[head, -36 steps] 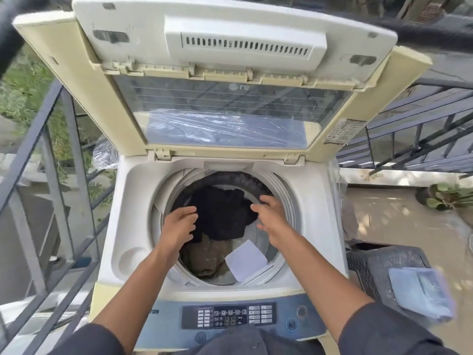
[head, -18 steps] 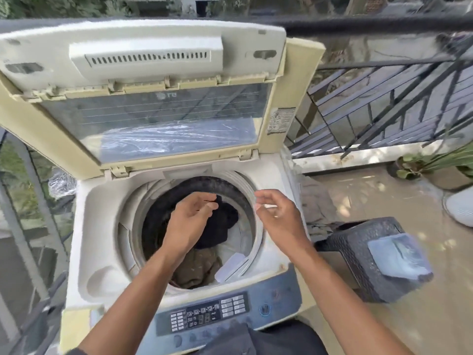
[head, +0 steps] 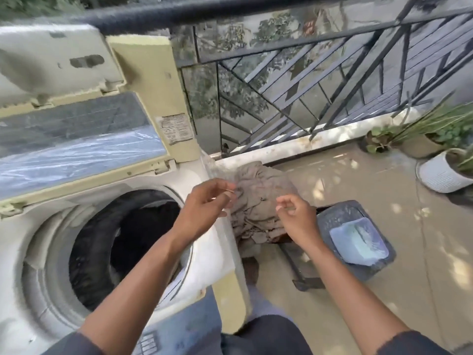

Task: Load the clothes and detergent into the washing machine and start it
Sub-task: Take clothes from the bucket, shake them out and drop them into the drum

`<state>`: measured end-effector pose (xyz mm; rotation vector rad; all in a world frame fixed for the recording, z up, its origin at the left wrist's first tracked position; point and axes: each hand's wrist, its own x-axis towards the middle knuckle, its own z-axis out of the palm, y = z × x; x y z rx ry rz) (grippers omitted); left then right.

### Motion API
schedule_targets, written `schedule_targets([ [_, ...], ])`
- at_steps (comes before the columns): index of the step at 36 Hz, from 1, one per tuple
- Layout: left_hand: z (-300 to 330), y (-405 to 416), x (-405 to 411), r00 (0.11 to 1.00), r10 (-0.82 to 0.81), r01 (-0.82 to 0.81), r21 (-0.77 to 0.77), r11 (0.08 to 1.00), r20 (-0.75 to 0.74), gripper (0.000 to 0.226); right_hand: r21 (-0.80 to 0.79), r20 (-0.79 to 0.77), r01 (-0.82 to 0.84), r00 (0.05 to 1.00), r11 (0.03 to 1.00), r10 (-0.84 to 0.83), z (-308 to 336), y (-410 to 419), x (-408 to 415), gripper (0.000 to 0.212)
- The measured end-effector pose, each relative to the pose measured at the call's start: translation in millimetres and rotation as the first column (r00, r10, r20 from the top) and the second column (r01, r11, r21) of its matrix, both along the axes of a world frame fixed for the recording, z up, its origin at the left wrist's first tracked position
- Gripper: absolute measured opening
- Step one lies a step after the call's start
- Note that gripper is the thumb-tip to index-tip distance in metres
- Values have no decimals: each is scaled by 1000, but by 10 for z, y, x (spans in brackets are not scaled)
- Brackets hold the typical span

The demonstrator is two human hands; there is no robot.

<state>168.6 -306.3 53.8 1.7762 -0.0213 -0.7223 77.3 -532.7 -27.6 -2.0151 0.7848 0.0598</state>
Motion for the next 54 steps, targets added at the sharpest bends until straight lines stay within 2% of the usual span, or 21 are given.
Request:
schedule_targets([
  [7,-311,-801,288,996,18,-16,29,999,-89,20,-50,-179,-160,973,986,149,-818,-557,283,19],
  [12,-728,-1219,334,917,169,-150,82,985,-362,19,-81,-345,-380,878,921,332,-1413,-710,489,16],
  [15,-1026,-1348,308,854,283,-218,194,956,-437,24,-45,-433,-498,791,866,432,-1723,-726,596,30],
  [20,-1456,-1468,278,739,445,-317,322,892,-506,33,56,-462,-592,698,804,547,-2178,-697,783,55],
  [23,-1591,-1511,270,714,461,-314,348,883,-527,33,107,-454,-610,672,785,585,-2345,-648,928,61],
  [27,-1870,-1556,337,715,518,-326,433,841,-469,19,175,-441,-639,629,749,640,-2651,-533,1194,60],
  [31,-2104,-1508,392,758,497,-292,461,838,-422,28,262,-412,-630,612,731,675,-2887,-410,1383,59],
  [33,-2190,-1481,421,766,486,-286,455,843,-420,25,263,-408,-609,633,749,658,-2976,-348,1432,55],
  [35,-2250,-1481,443,766,473,-273,447,852,-434,19,230,-404,-571,680,788,611,-3038,-316,1441,42],
  [38,-2321,-1443,445,775,455,-237,466,852,-439,27,158,-410,-542,724,825,554,-3019,-317,1426,11],
  [41,-2327,-1432,456,768,463,-223,494,840,-442,26,123,-381,-548,744,827,550,-2865,-357,1390,22],
  [43,-2294,-1420,452,762,457,-221,478,850,-459,59,104,-340,-577,745,810,574,-2686,-389,1370,17],
  [45,-2239,-1424,464,785,442,-219,473,853,-433,74,61,-257,-603,760,795,596,-2443,-426,1371,5],
  [50,-2105,-1423,465,921,321,-179,492,852,-219,56,86,-66,-609,786,788,615,-1613,-567,1437,5],
  [54,-1984,-1404,486,976,200,-139,453,881,-90,30,55,42,-609,793,792,607,-1101,-633,1394,8],
])
